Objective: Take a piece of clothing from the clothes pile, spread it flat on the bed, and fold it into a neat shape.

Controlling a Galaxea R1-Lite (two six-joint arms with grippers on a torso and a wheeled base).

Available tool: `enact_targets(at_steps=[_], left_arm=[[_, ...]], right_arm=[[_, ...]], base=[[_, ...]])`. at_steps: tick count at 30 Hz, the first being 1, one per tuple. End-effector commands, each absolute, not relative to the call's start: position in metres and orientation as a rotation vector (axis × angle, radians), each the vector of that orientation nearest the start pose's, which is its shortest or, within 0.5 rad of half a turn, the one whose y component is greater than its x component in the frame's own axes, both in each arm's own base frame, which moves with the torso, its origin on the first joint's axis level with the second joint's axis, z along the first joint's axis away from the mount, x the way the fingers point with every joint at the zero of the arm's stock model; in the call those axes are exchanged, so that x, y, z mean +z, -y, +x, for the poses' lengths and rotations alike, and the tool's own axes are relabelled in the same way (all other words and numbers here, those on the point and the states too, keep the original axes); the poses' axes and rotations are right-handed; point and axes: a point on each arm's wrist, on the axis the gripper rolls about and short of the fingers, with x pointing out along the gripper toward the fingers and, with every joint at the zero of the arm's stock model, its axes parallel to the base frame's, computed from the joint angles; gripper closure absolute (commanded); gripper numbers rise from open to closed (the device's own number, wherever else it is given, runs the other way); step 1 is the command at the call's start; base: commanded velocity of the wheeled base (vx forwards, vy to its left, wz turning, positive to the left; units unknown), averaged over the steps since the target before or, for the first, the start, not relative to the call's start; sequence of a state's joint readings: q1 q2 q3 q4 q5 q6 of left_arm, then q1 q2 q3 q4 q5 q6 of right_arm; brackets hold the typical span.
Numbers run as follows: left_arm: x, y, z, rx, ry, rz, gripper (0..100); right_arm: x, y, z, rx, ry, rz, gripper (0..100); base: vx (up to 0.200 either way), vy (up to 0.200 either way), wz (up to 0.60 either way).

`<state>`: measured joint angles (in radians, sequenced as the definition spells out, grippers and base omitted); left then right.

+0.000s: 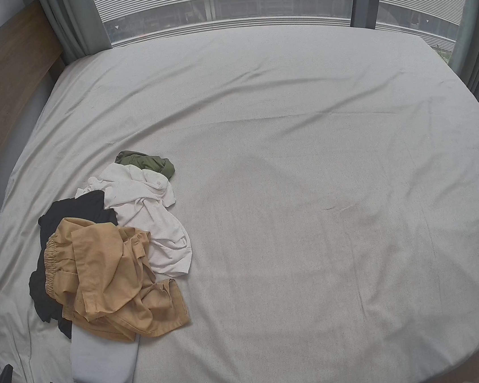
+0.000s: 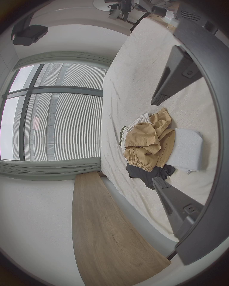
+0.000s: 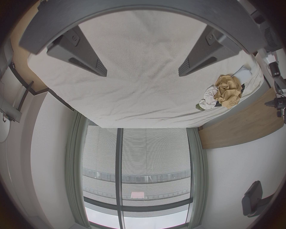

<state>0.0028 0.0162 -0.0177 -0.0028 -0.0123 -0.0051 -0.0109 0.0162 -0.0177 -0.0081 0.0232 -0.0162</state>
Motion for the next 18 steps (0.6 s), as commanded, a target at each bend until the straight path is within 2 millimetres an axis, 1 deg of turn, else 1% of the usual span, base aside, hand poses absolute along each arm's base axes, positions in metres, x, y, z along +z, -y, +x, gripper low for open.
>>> enact_targets(at_steps=[1,2,3,4,9,10,11,12,13,14,15,17,18], left_arm=[[0.076,0.0,-0.023,-0.009,0.003,-0.008,0],[0.076,0.0,-0.023,-0.009,0.003,-0.006,0],[0.076,0.0,-0.023,-0.009,0.003,-0.006,0],[0.076,0.0,-0.023,-0.009,0.003,-0.006,0],[0.076,0.0,-0.023,-0.009,0.003,-0.009,0],[0.076,0.0,-0.023,-0.009,0.003,-0.008,0],[0.076,0.0,-0.023,-0.009,0.003,-0.006,0],[0.076,0.0,-0.023,-0.009,0.003,-0.003,0],[0.076,0.0,-0.023,-0.009,0.003,-0.003,0],[0.076,0.0,-0.023,-0.009,0.003,-0.003,0],[0.076,0.0,-0.023,-0.009,0.003,-0.003,0],[0.076,0.0,-0.023,-0.009,0.003,-0.003,0],[0.076,0.0,-0.023,-0.009,0.003,-0.003,0]], right_arm=[[0.086,-0.001,-0.025,0.015,0.063,-0.023,0],[0.109,-0.001,-0.031,0.011,0.14,-0.023,0],[0.126,-0.001,-0.033,0.015,0.152,-0.023,0],[0.134,0.0,-0.029,0.026,0.121,-0.021,0],[0.145,0.0,-0.011,0.103,0.04,-0.002,0],[0.15,0.0,-0.007,0.117,0.029,0.007,0],[0.151,0.0,-0.006,0.118,0.027,0.009,0],[0.165,0.0,0.0,0.142,0.025,0.037,0],[0.165,0.0,0.0,0.142,0.025,0.037,0],[0.175,-0.001,0.005,0.156,0.023,0.061,0],[0.192,-0.002,0.012,0.173,0.026,0.105,0],[0.207,-0.004,0.02,0.183,0.015,0.161,0],[0.212,-0.004,0.024,0.186,0.007,0.179,0]], base=[[0.0,0.0,0.0],[0.0,0.0,0.0],[0.0,0.0,0.0],[0.0,0.0,0.0],[0.0,0.0,0.0],[0.0,0.0,0.0],[0.0,0.0,0.0],[0.0,0.0,0.0],[0.0,0.0,0.0],[0.0,0.0,0.0],[0.0,0.0,0.0],[0.0,0.0,0.0],[0.0,0.0,0.0]])
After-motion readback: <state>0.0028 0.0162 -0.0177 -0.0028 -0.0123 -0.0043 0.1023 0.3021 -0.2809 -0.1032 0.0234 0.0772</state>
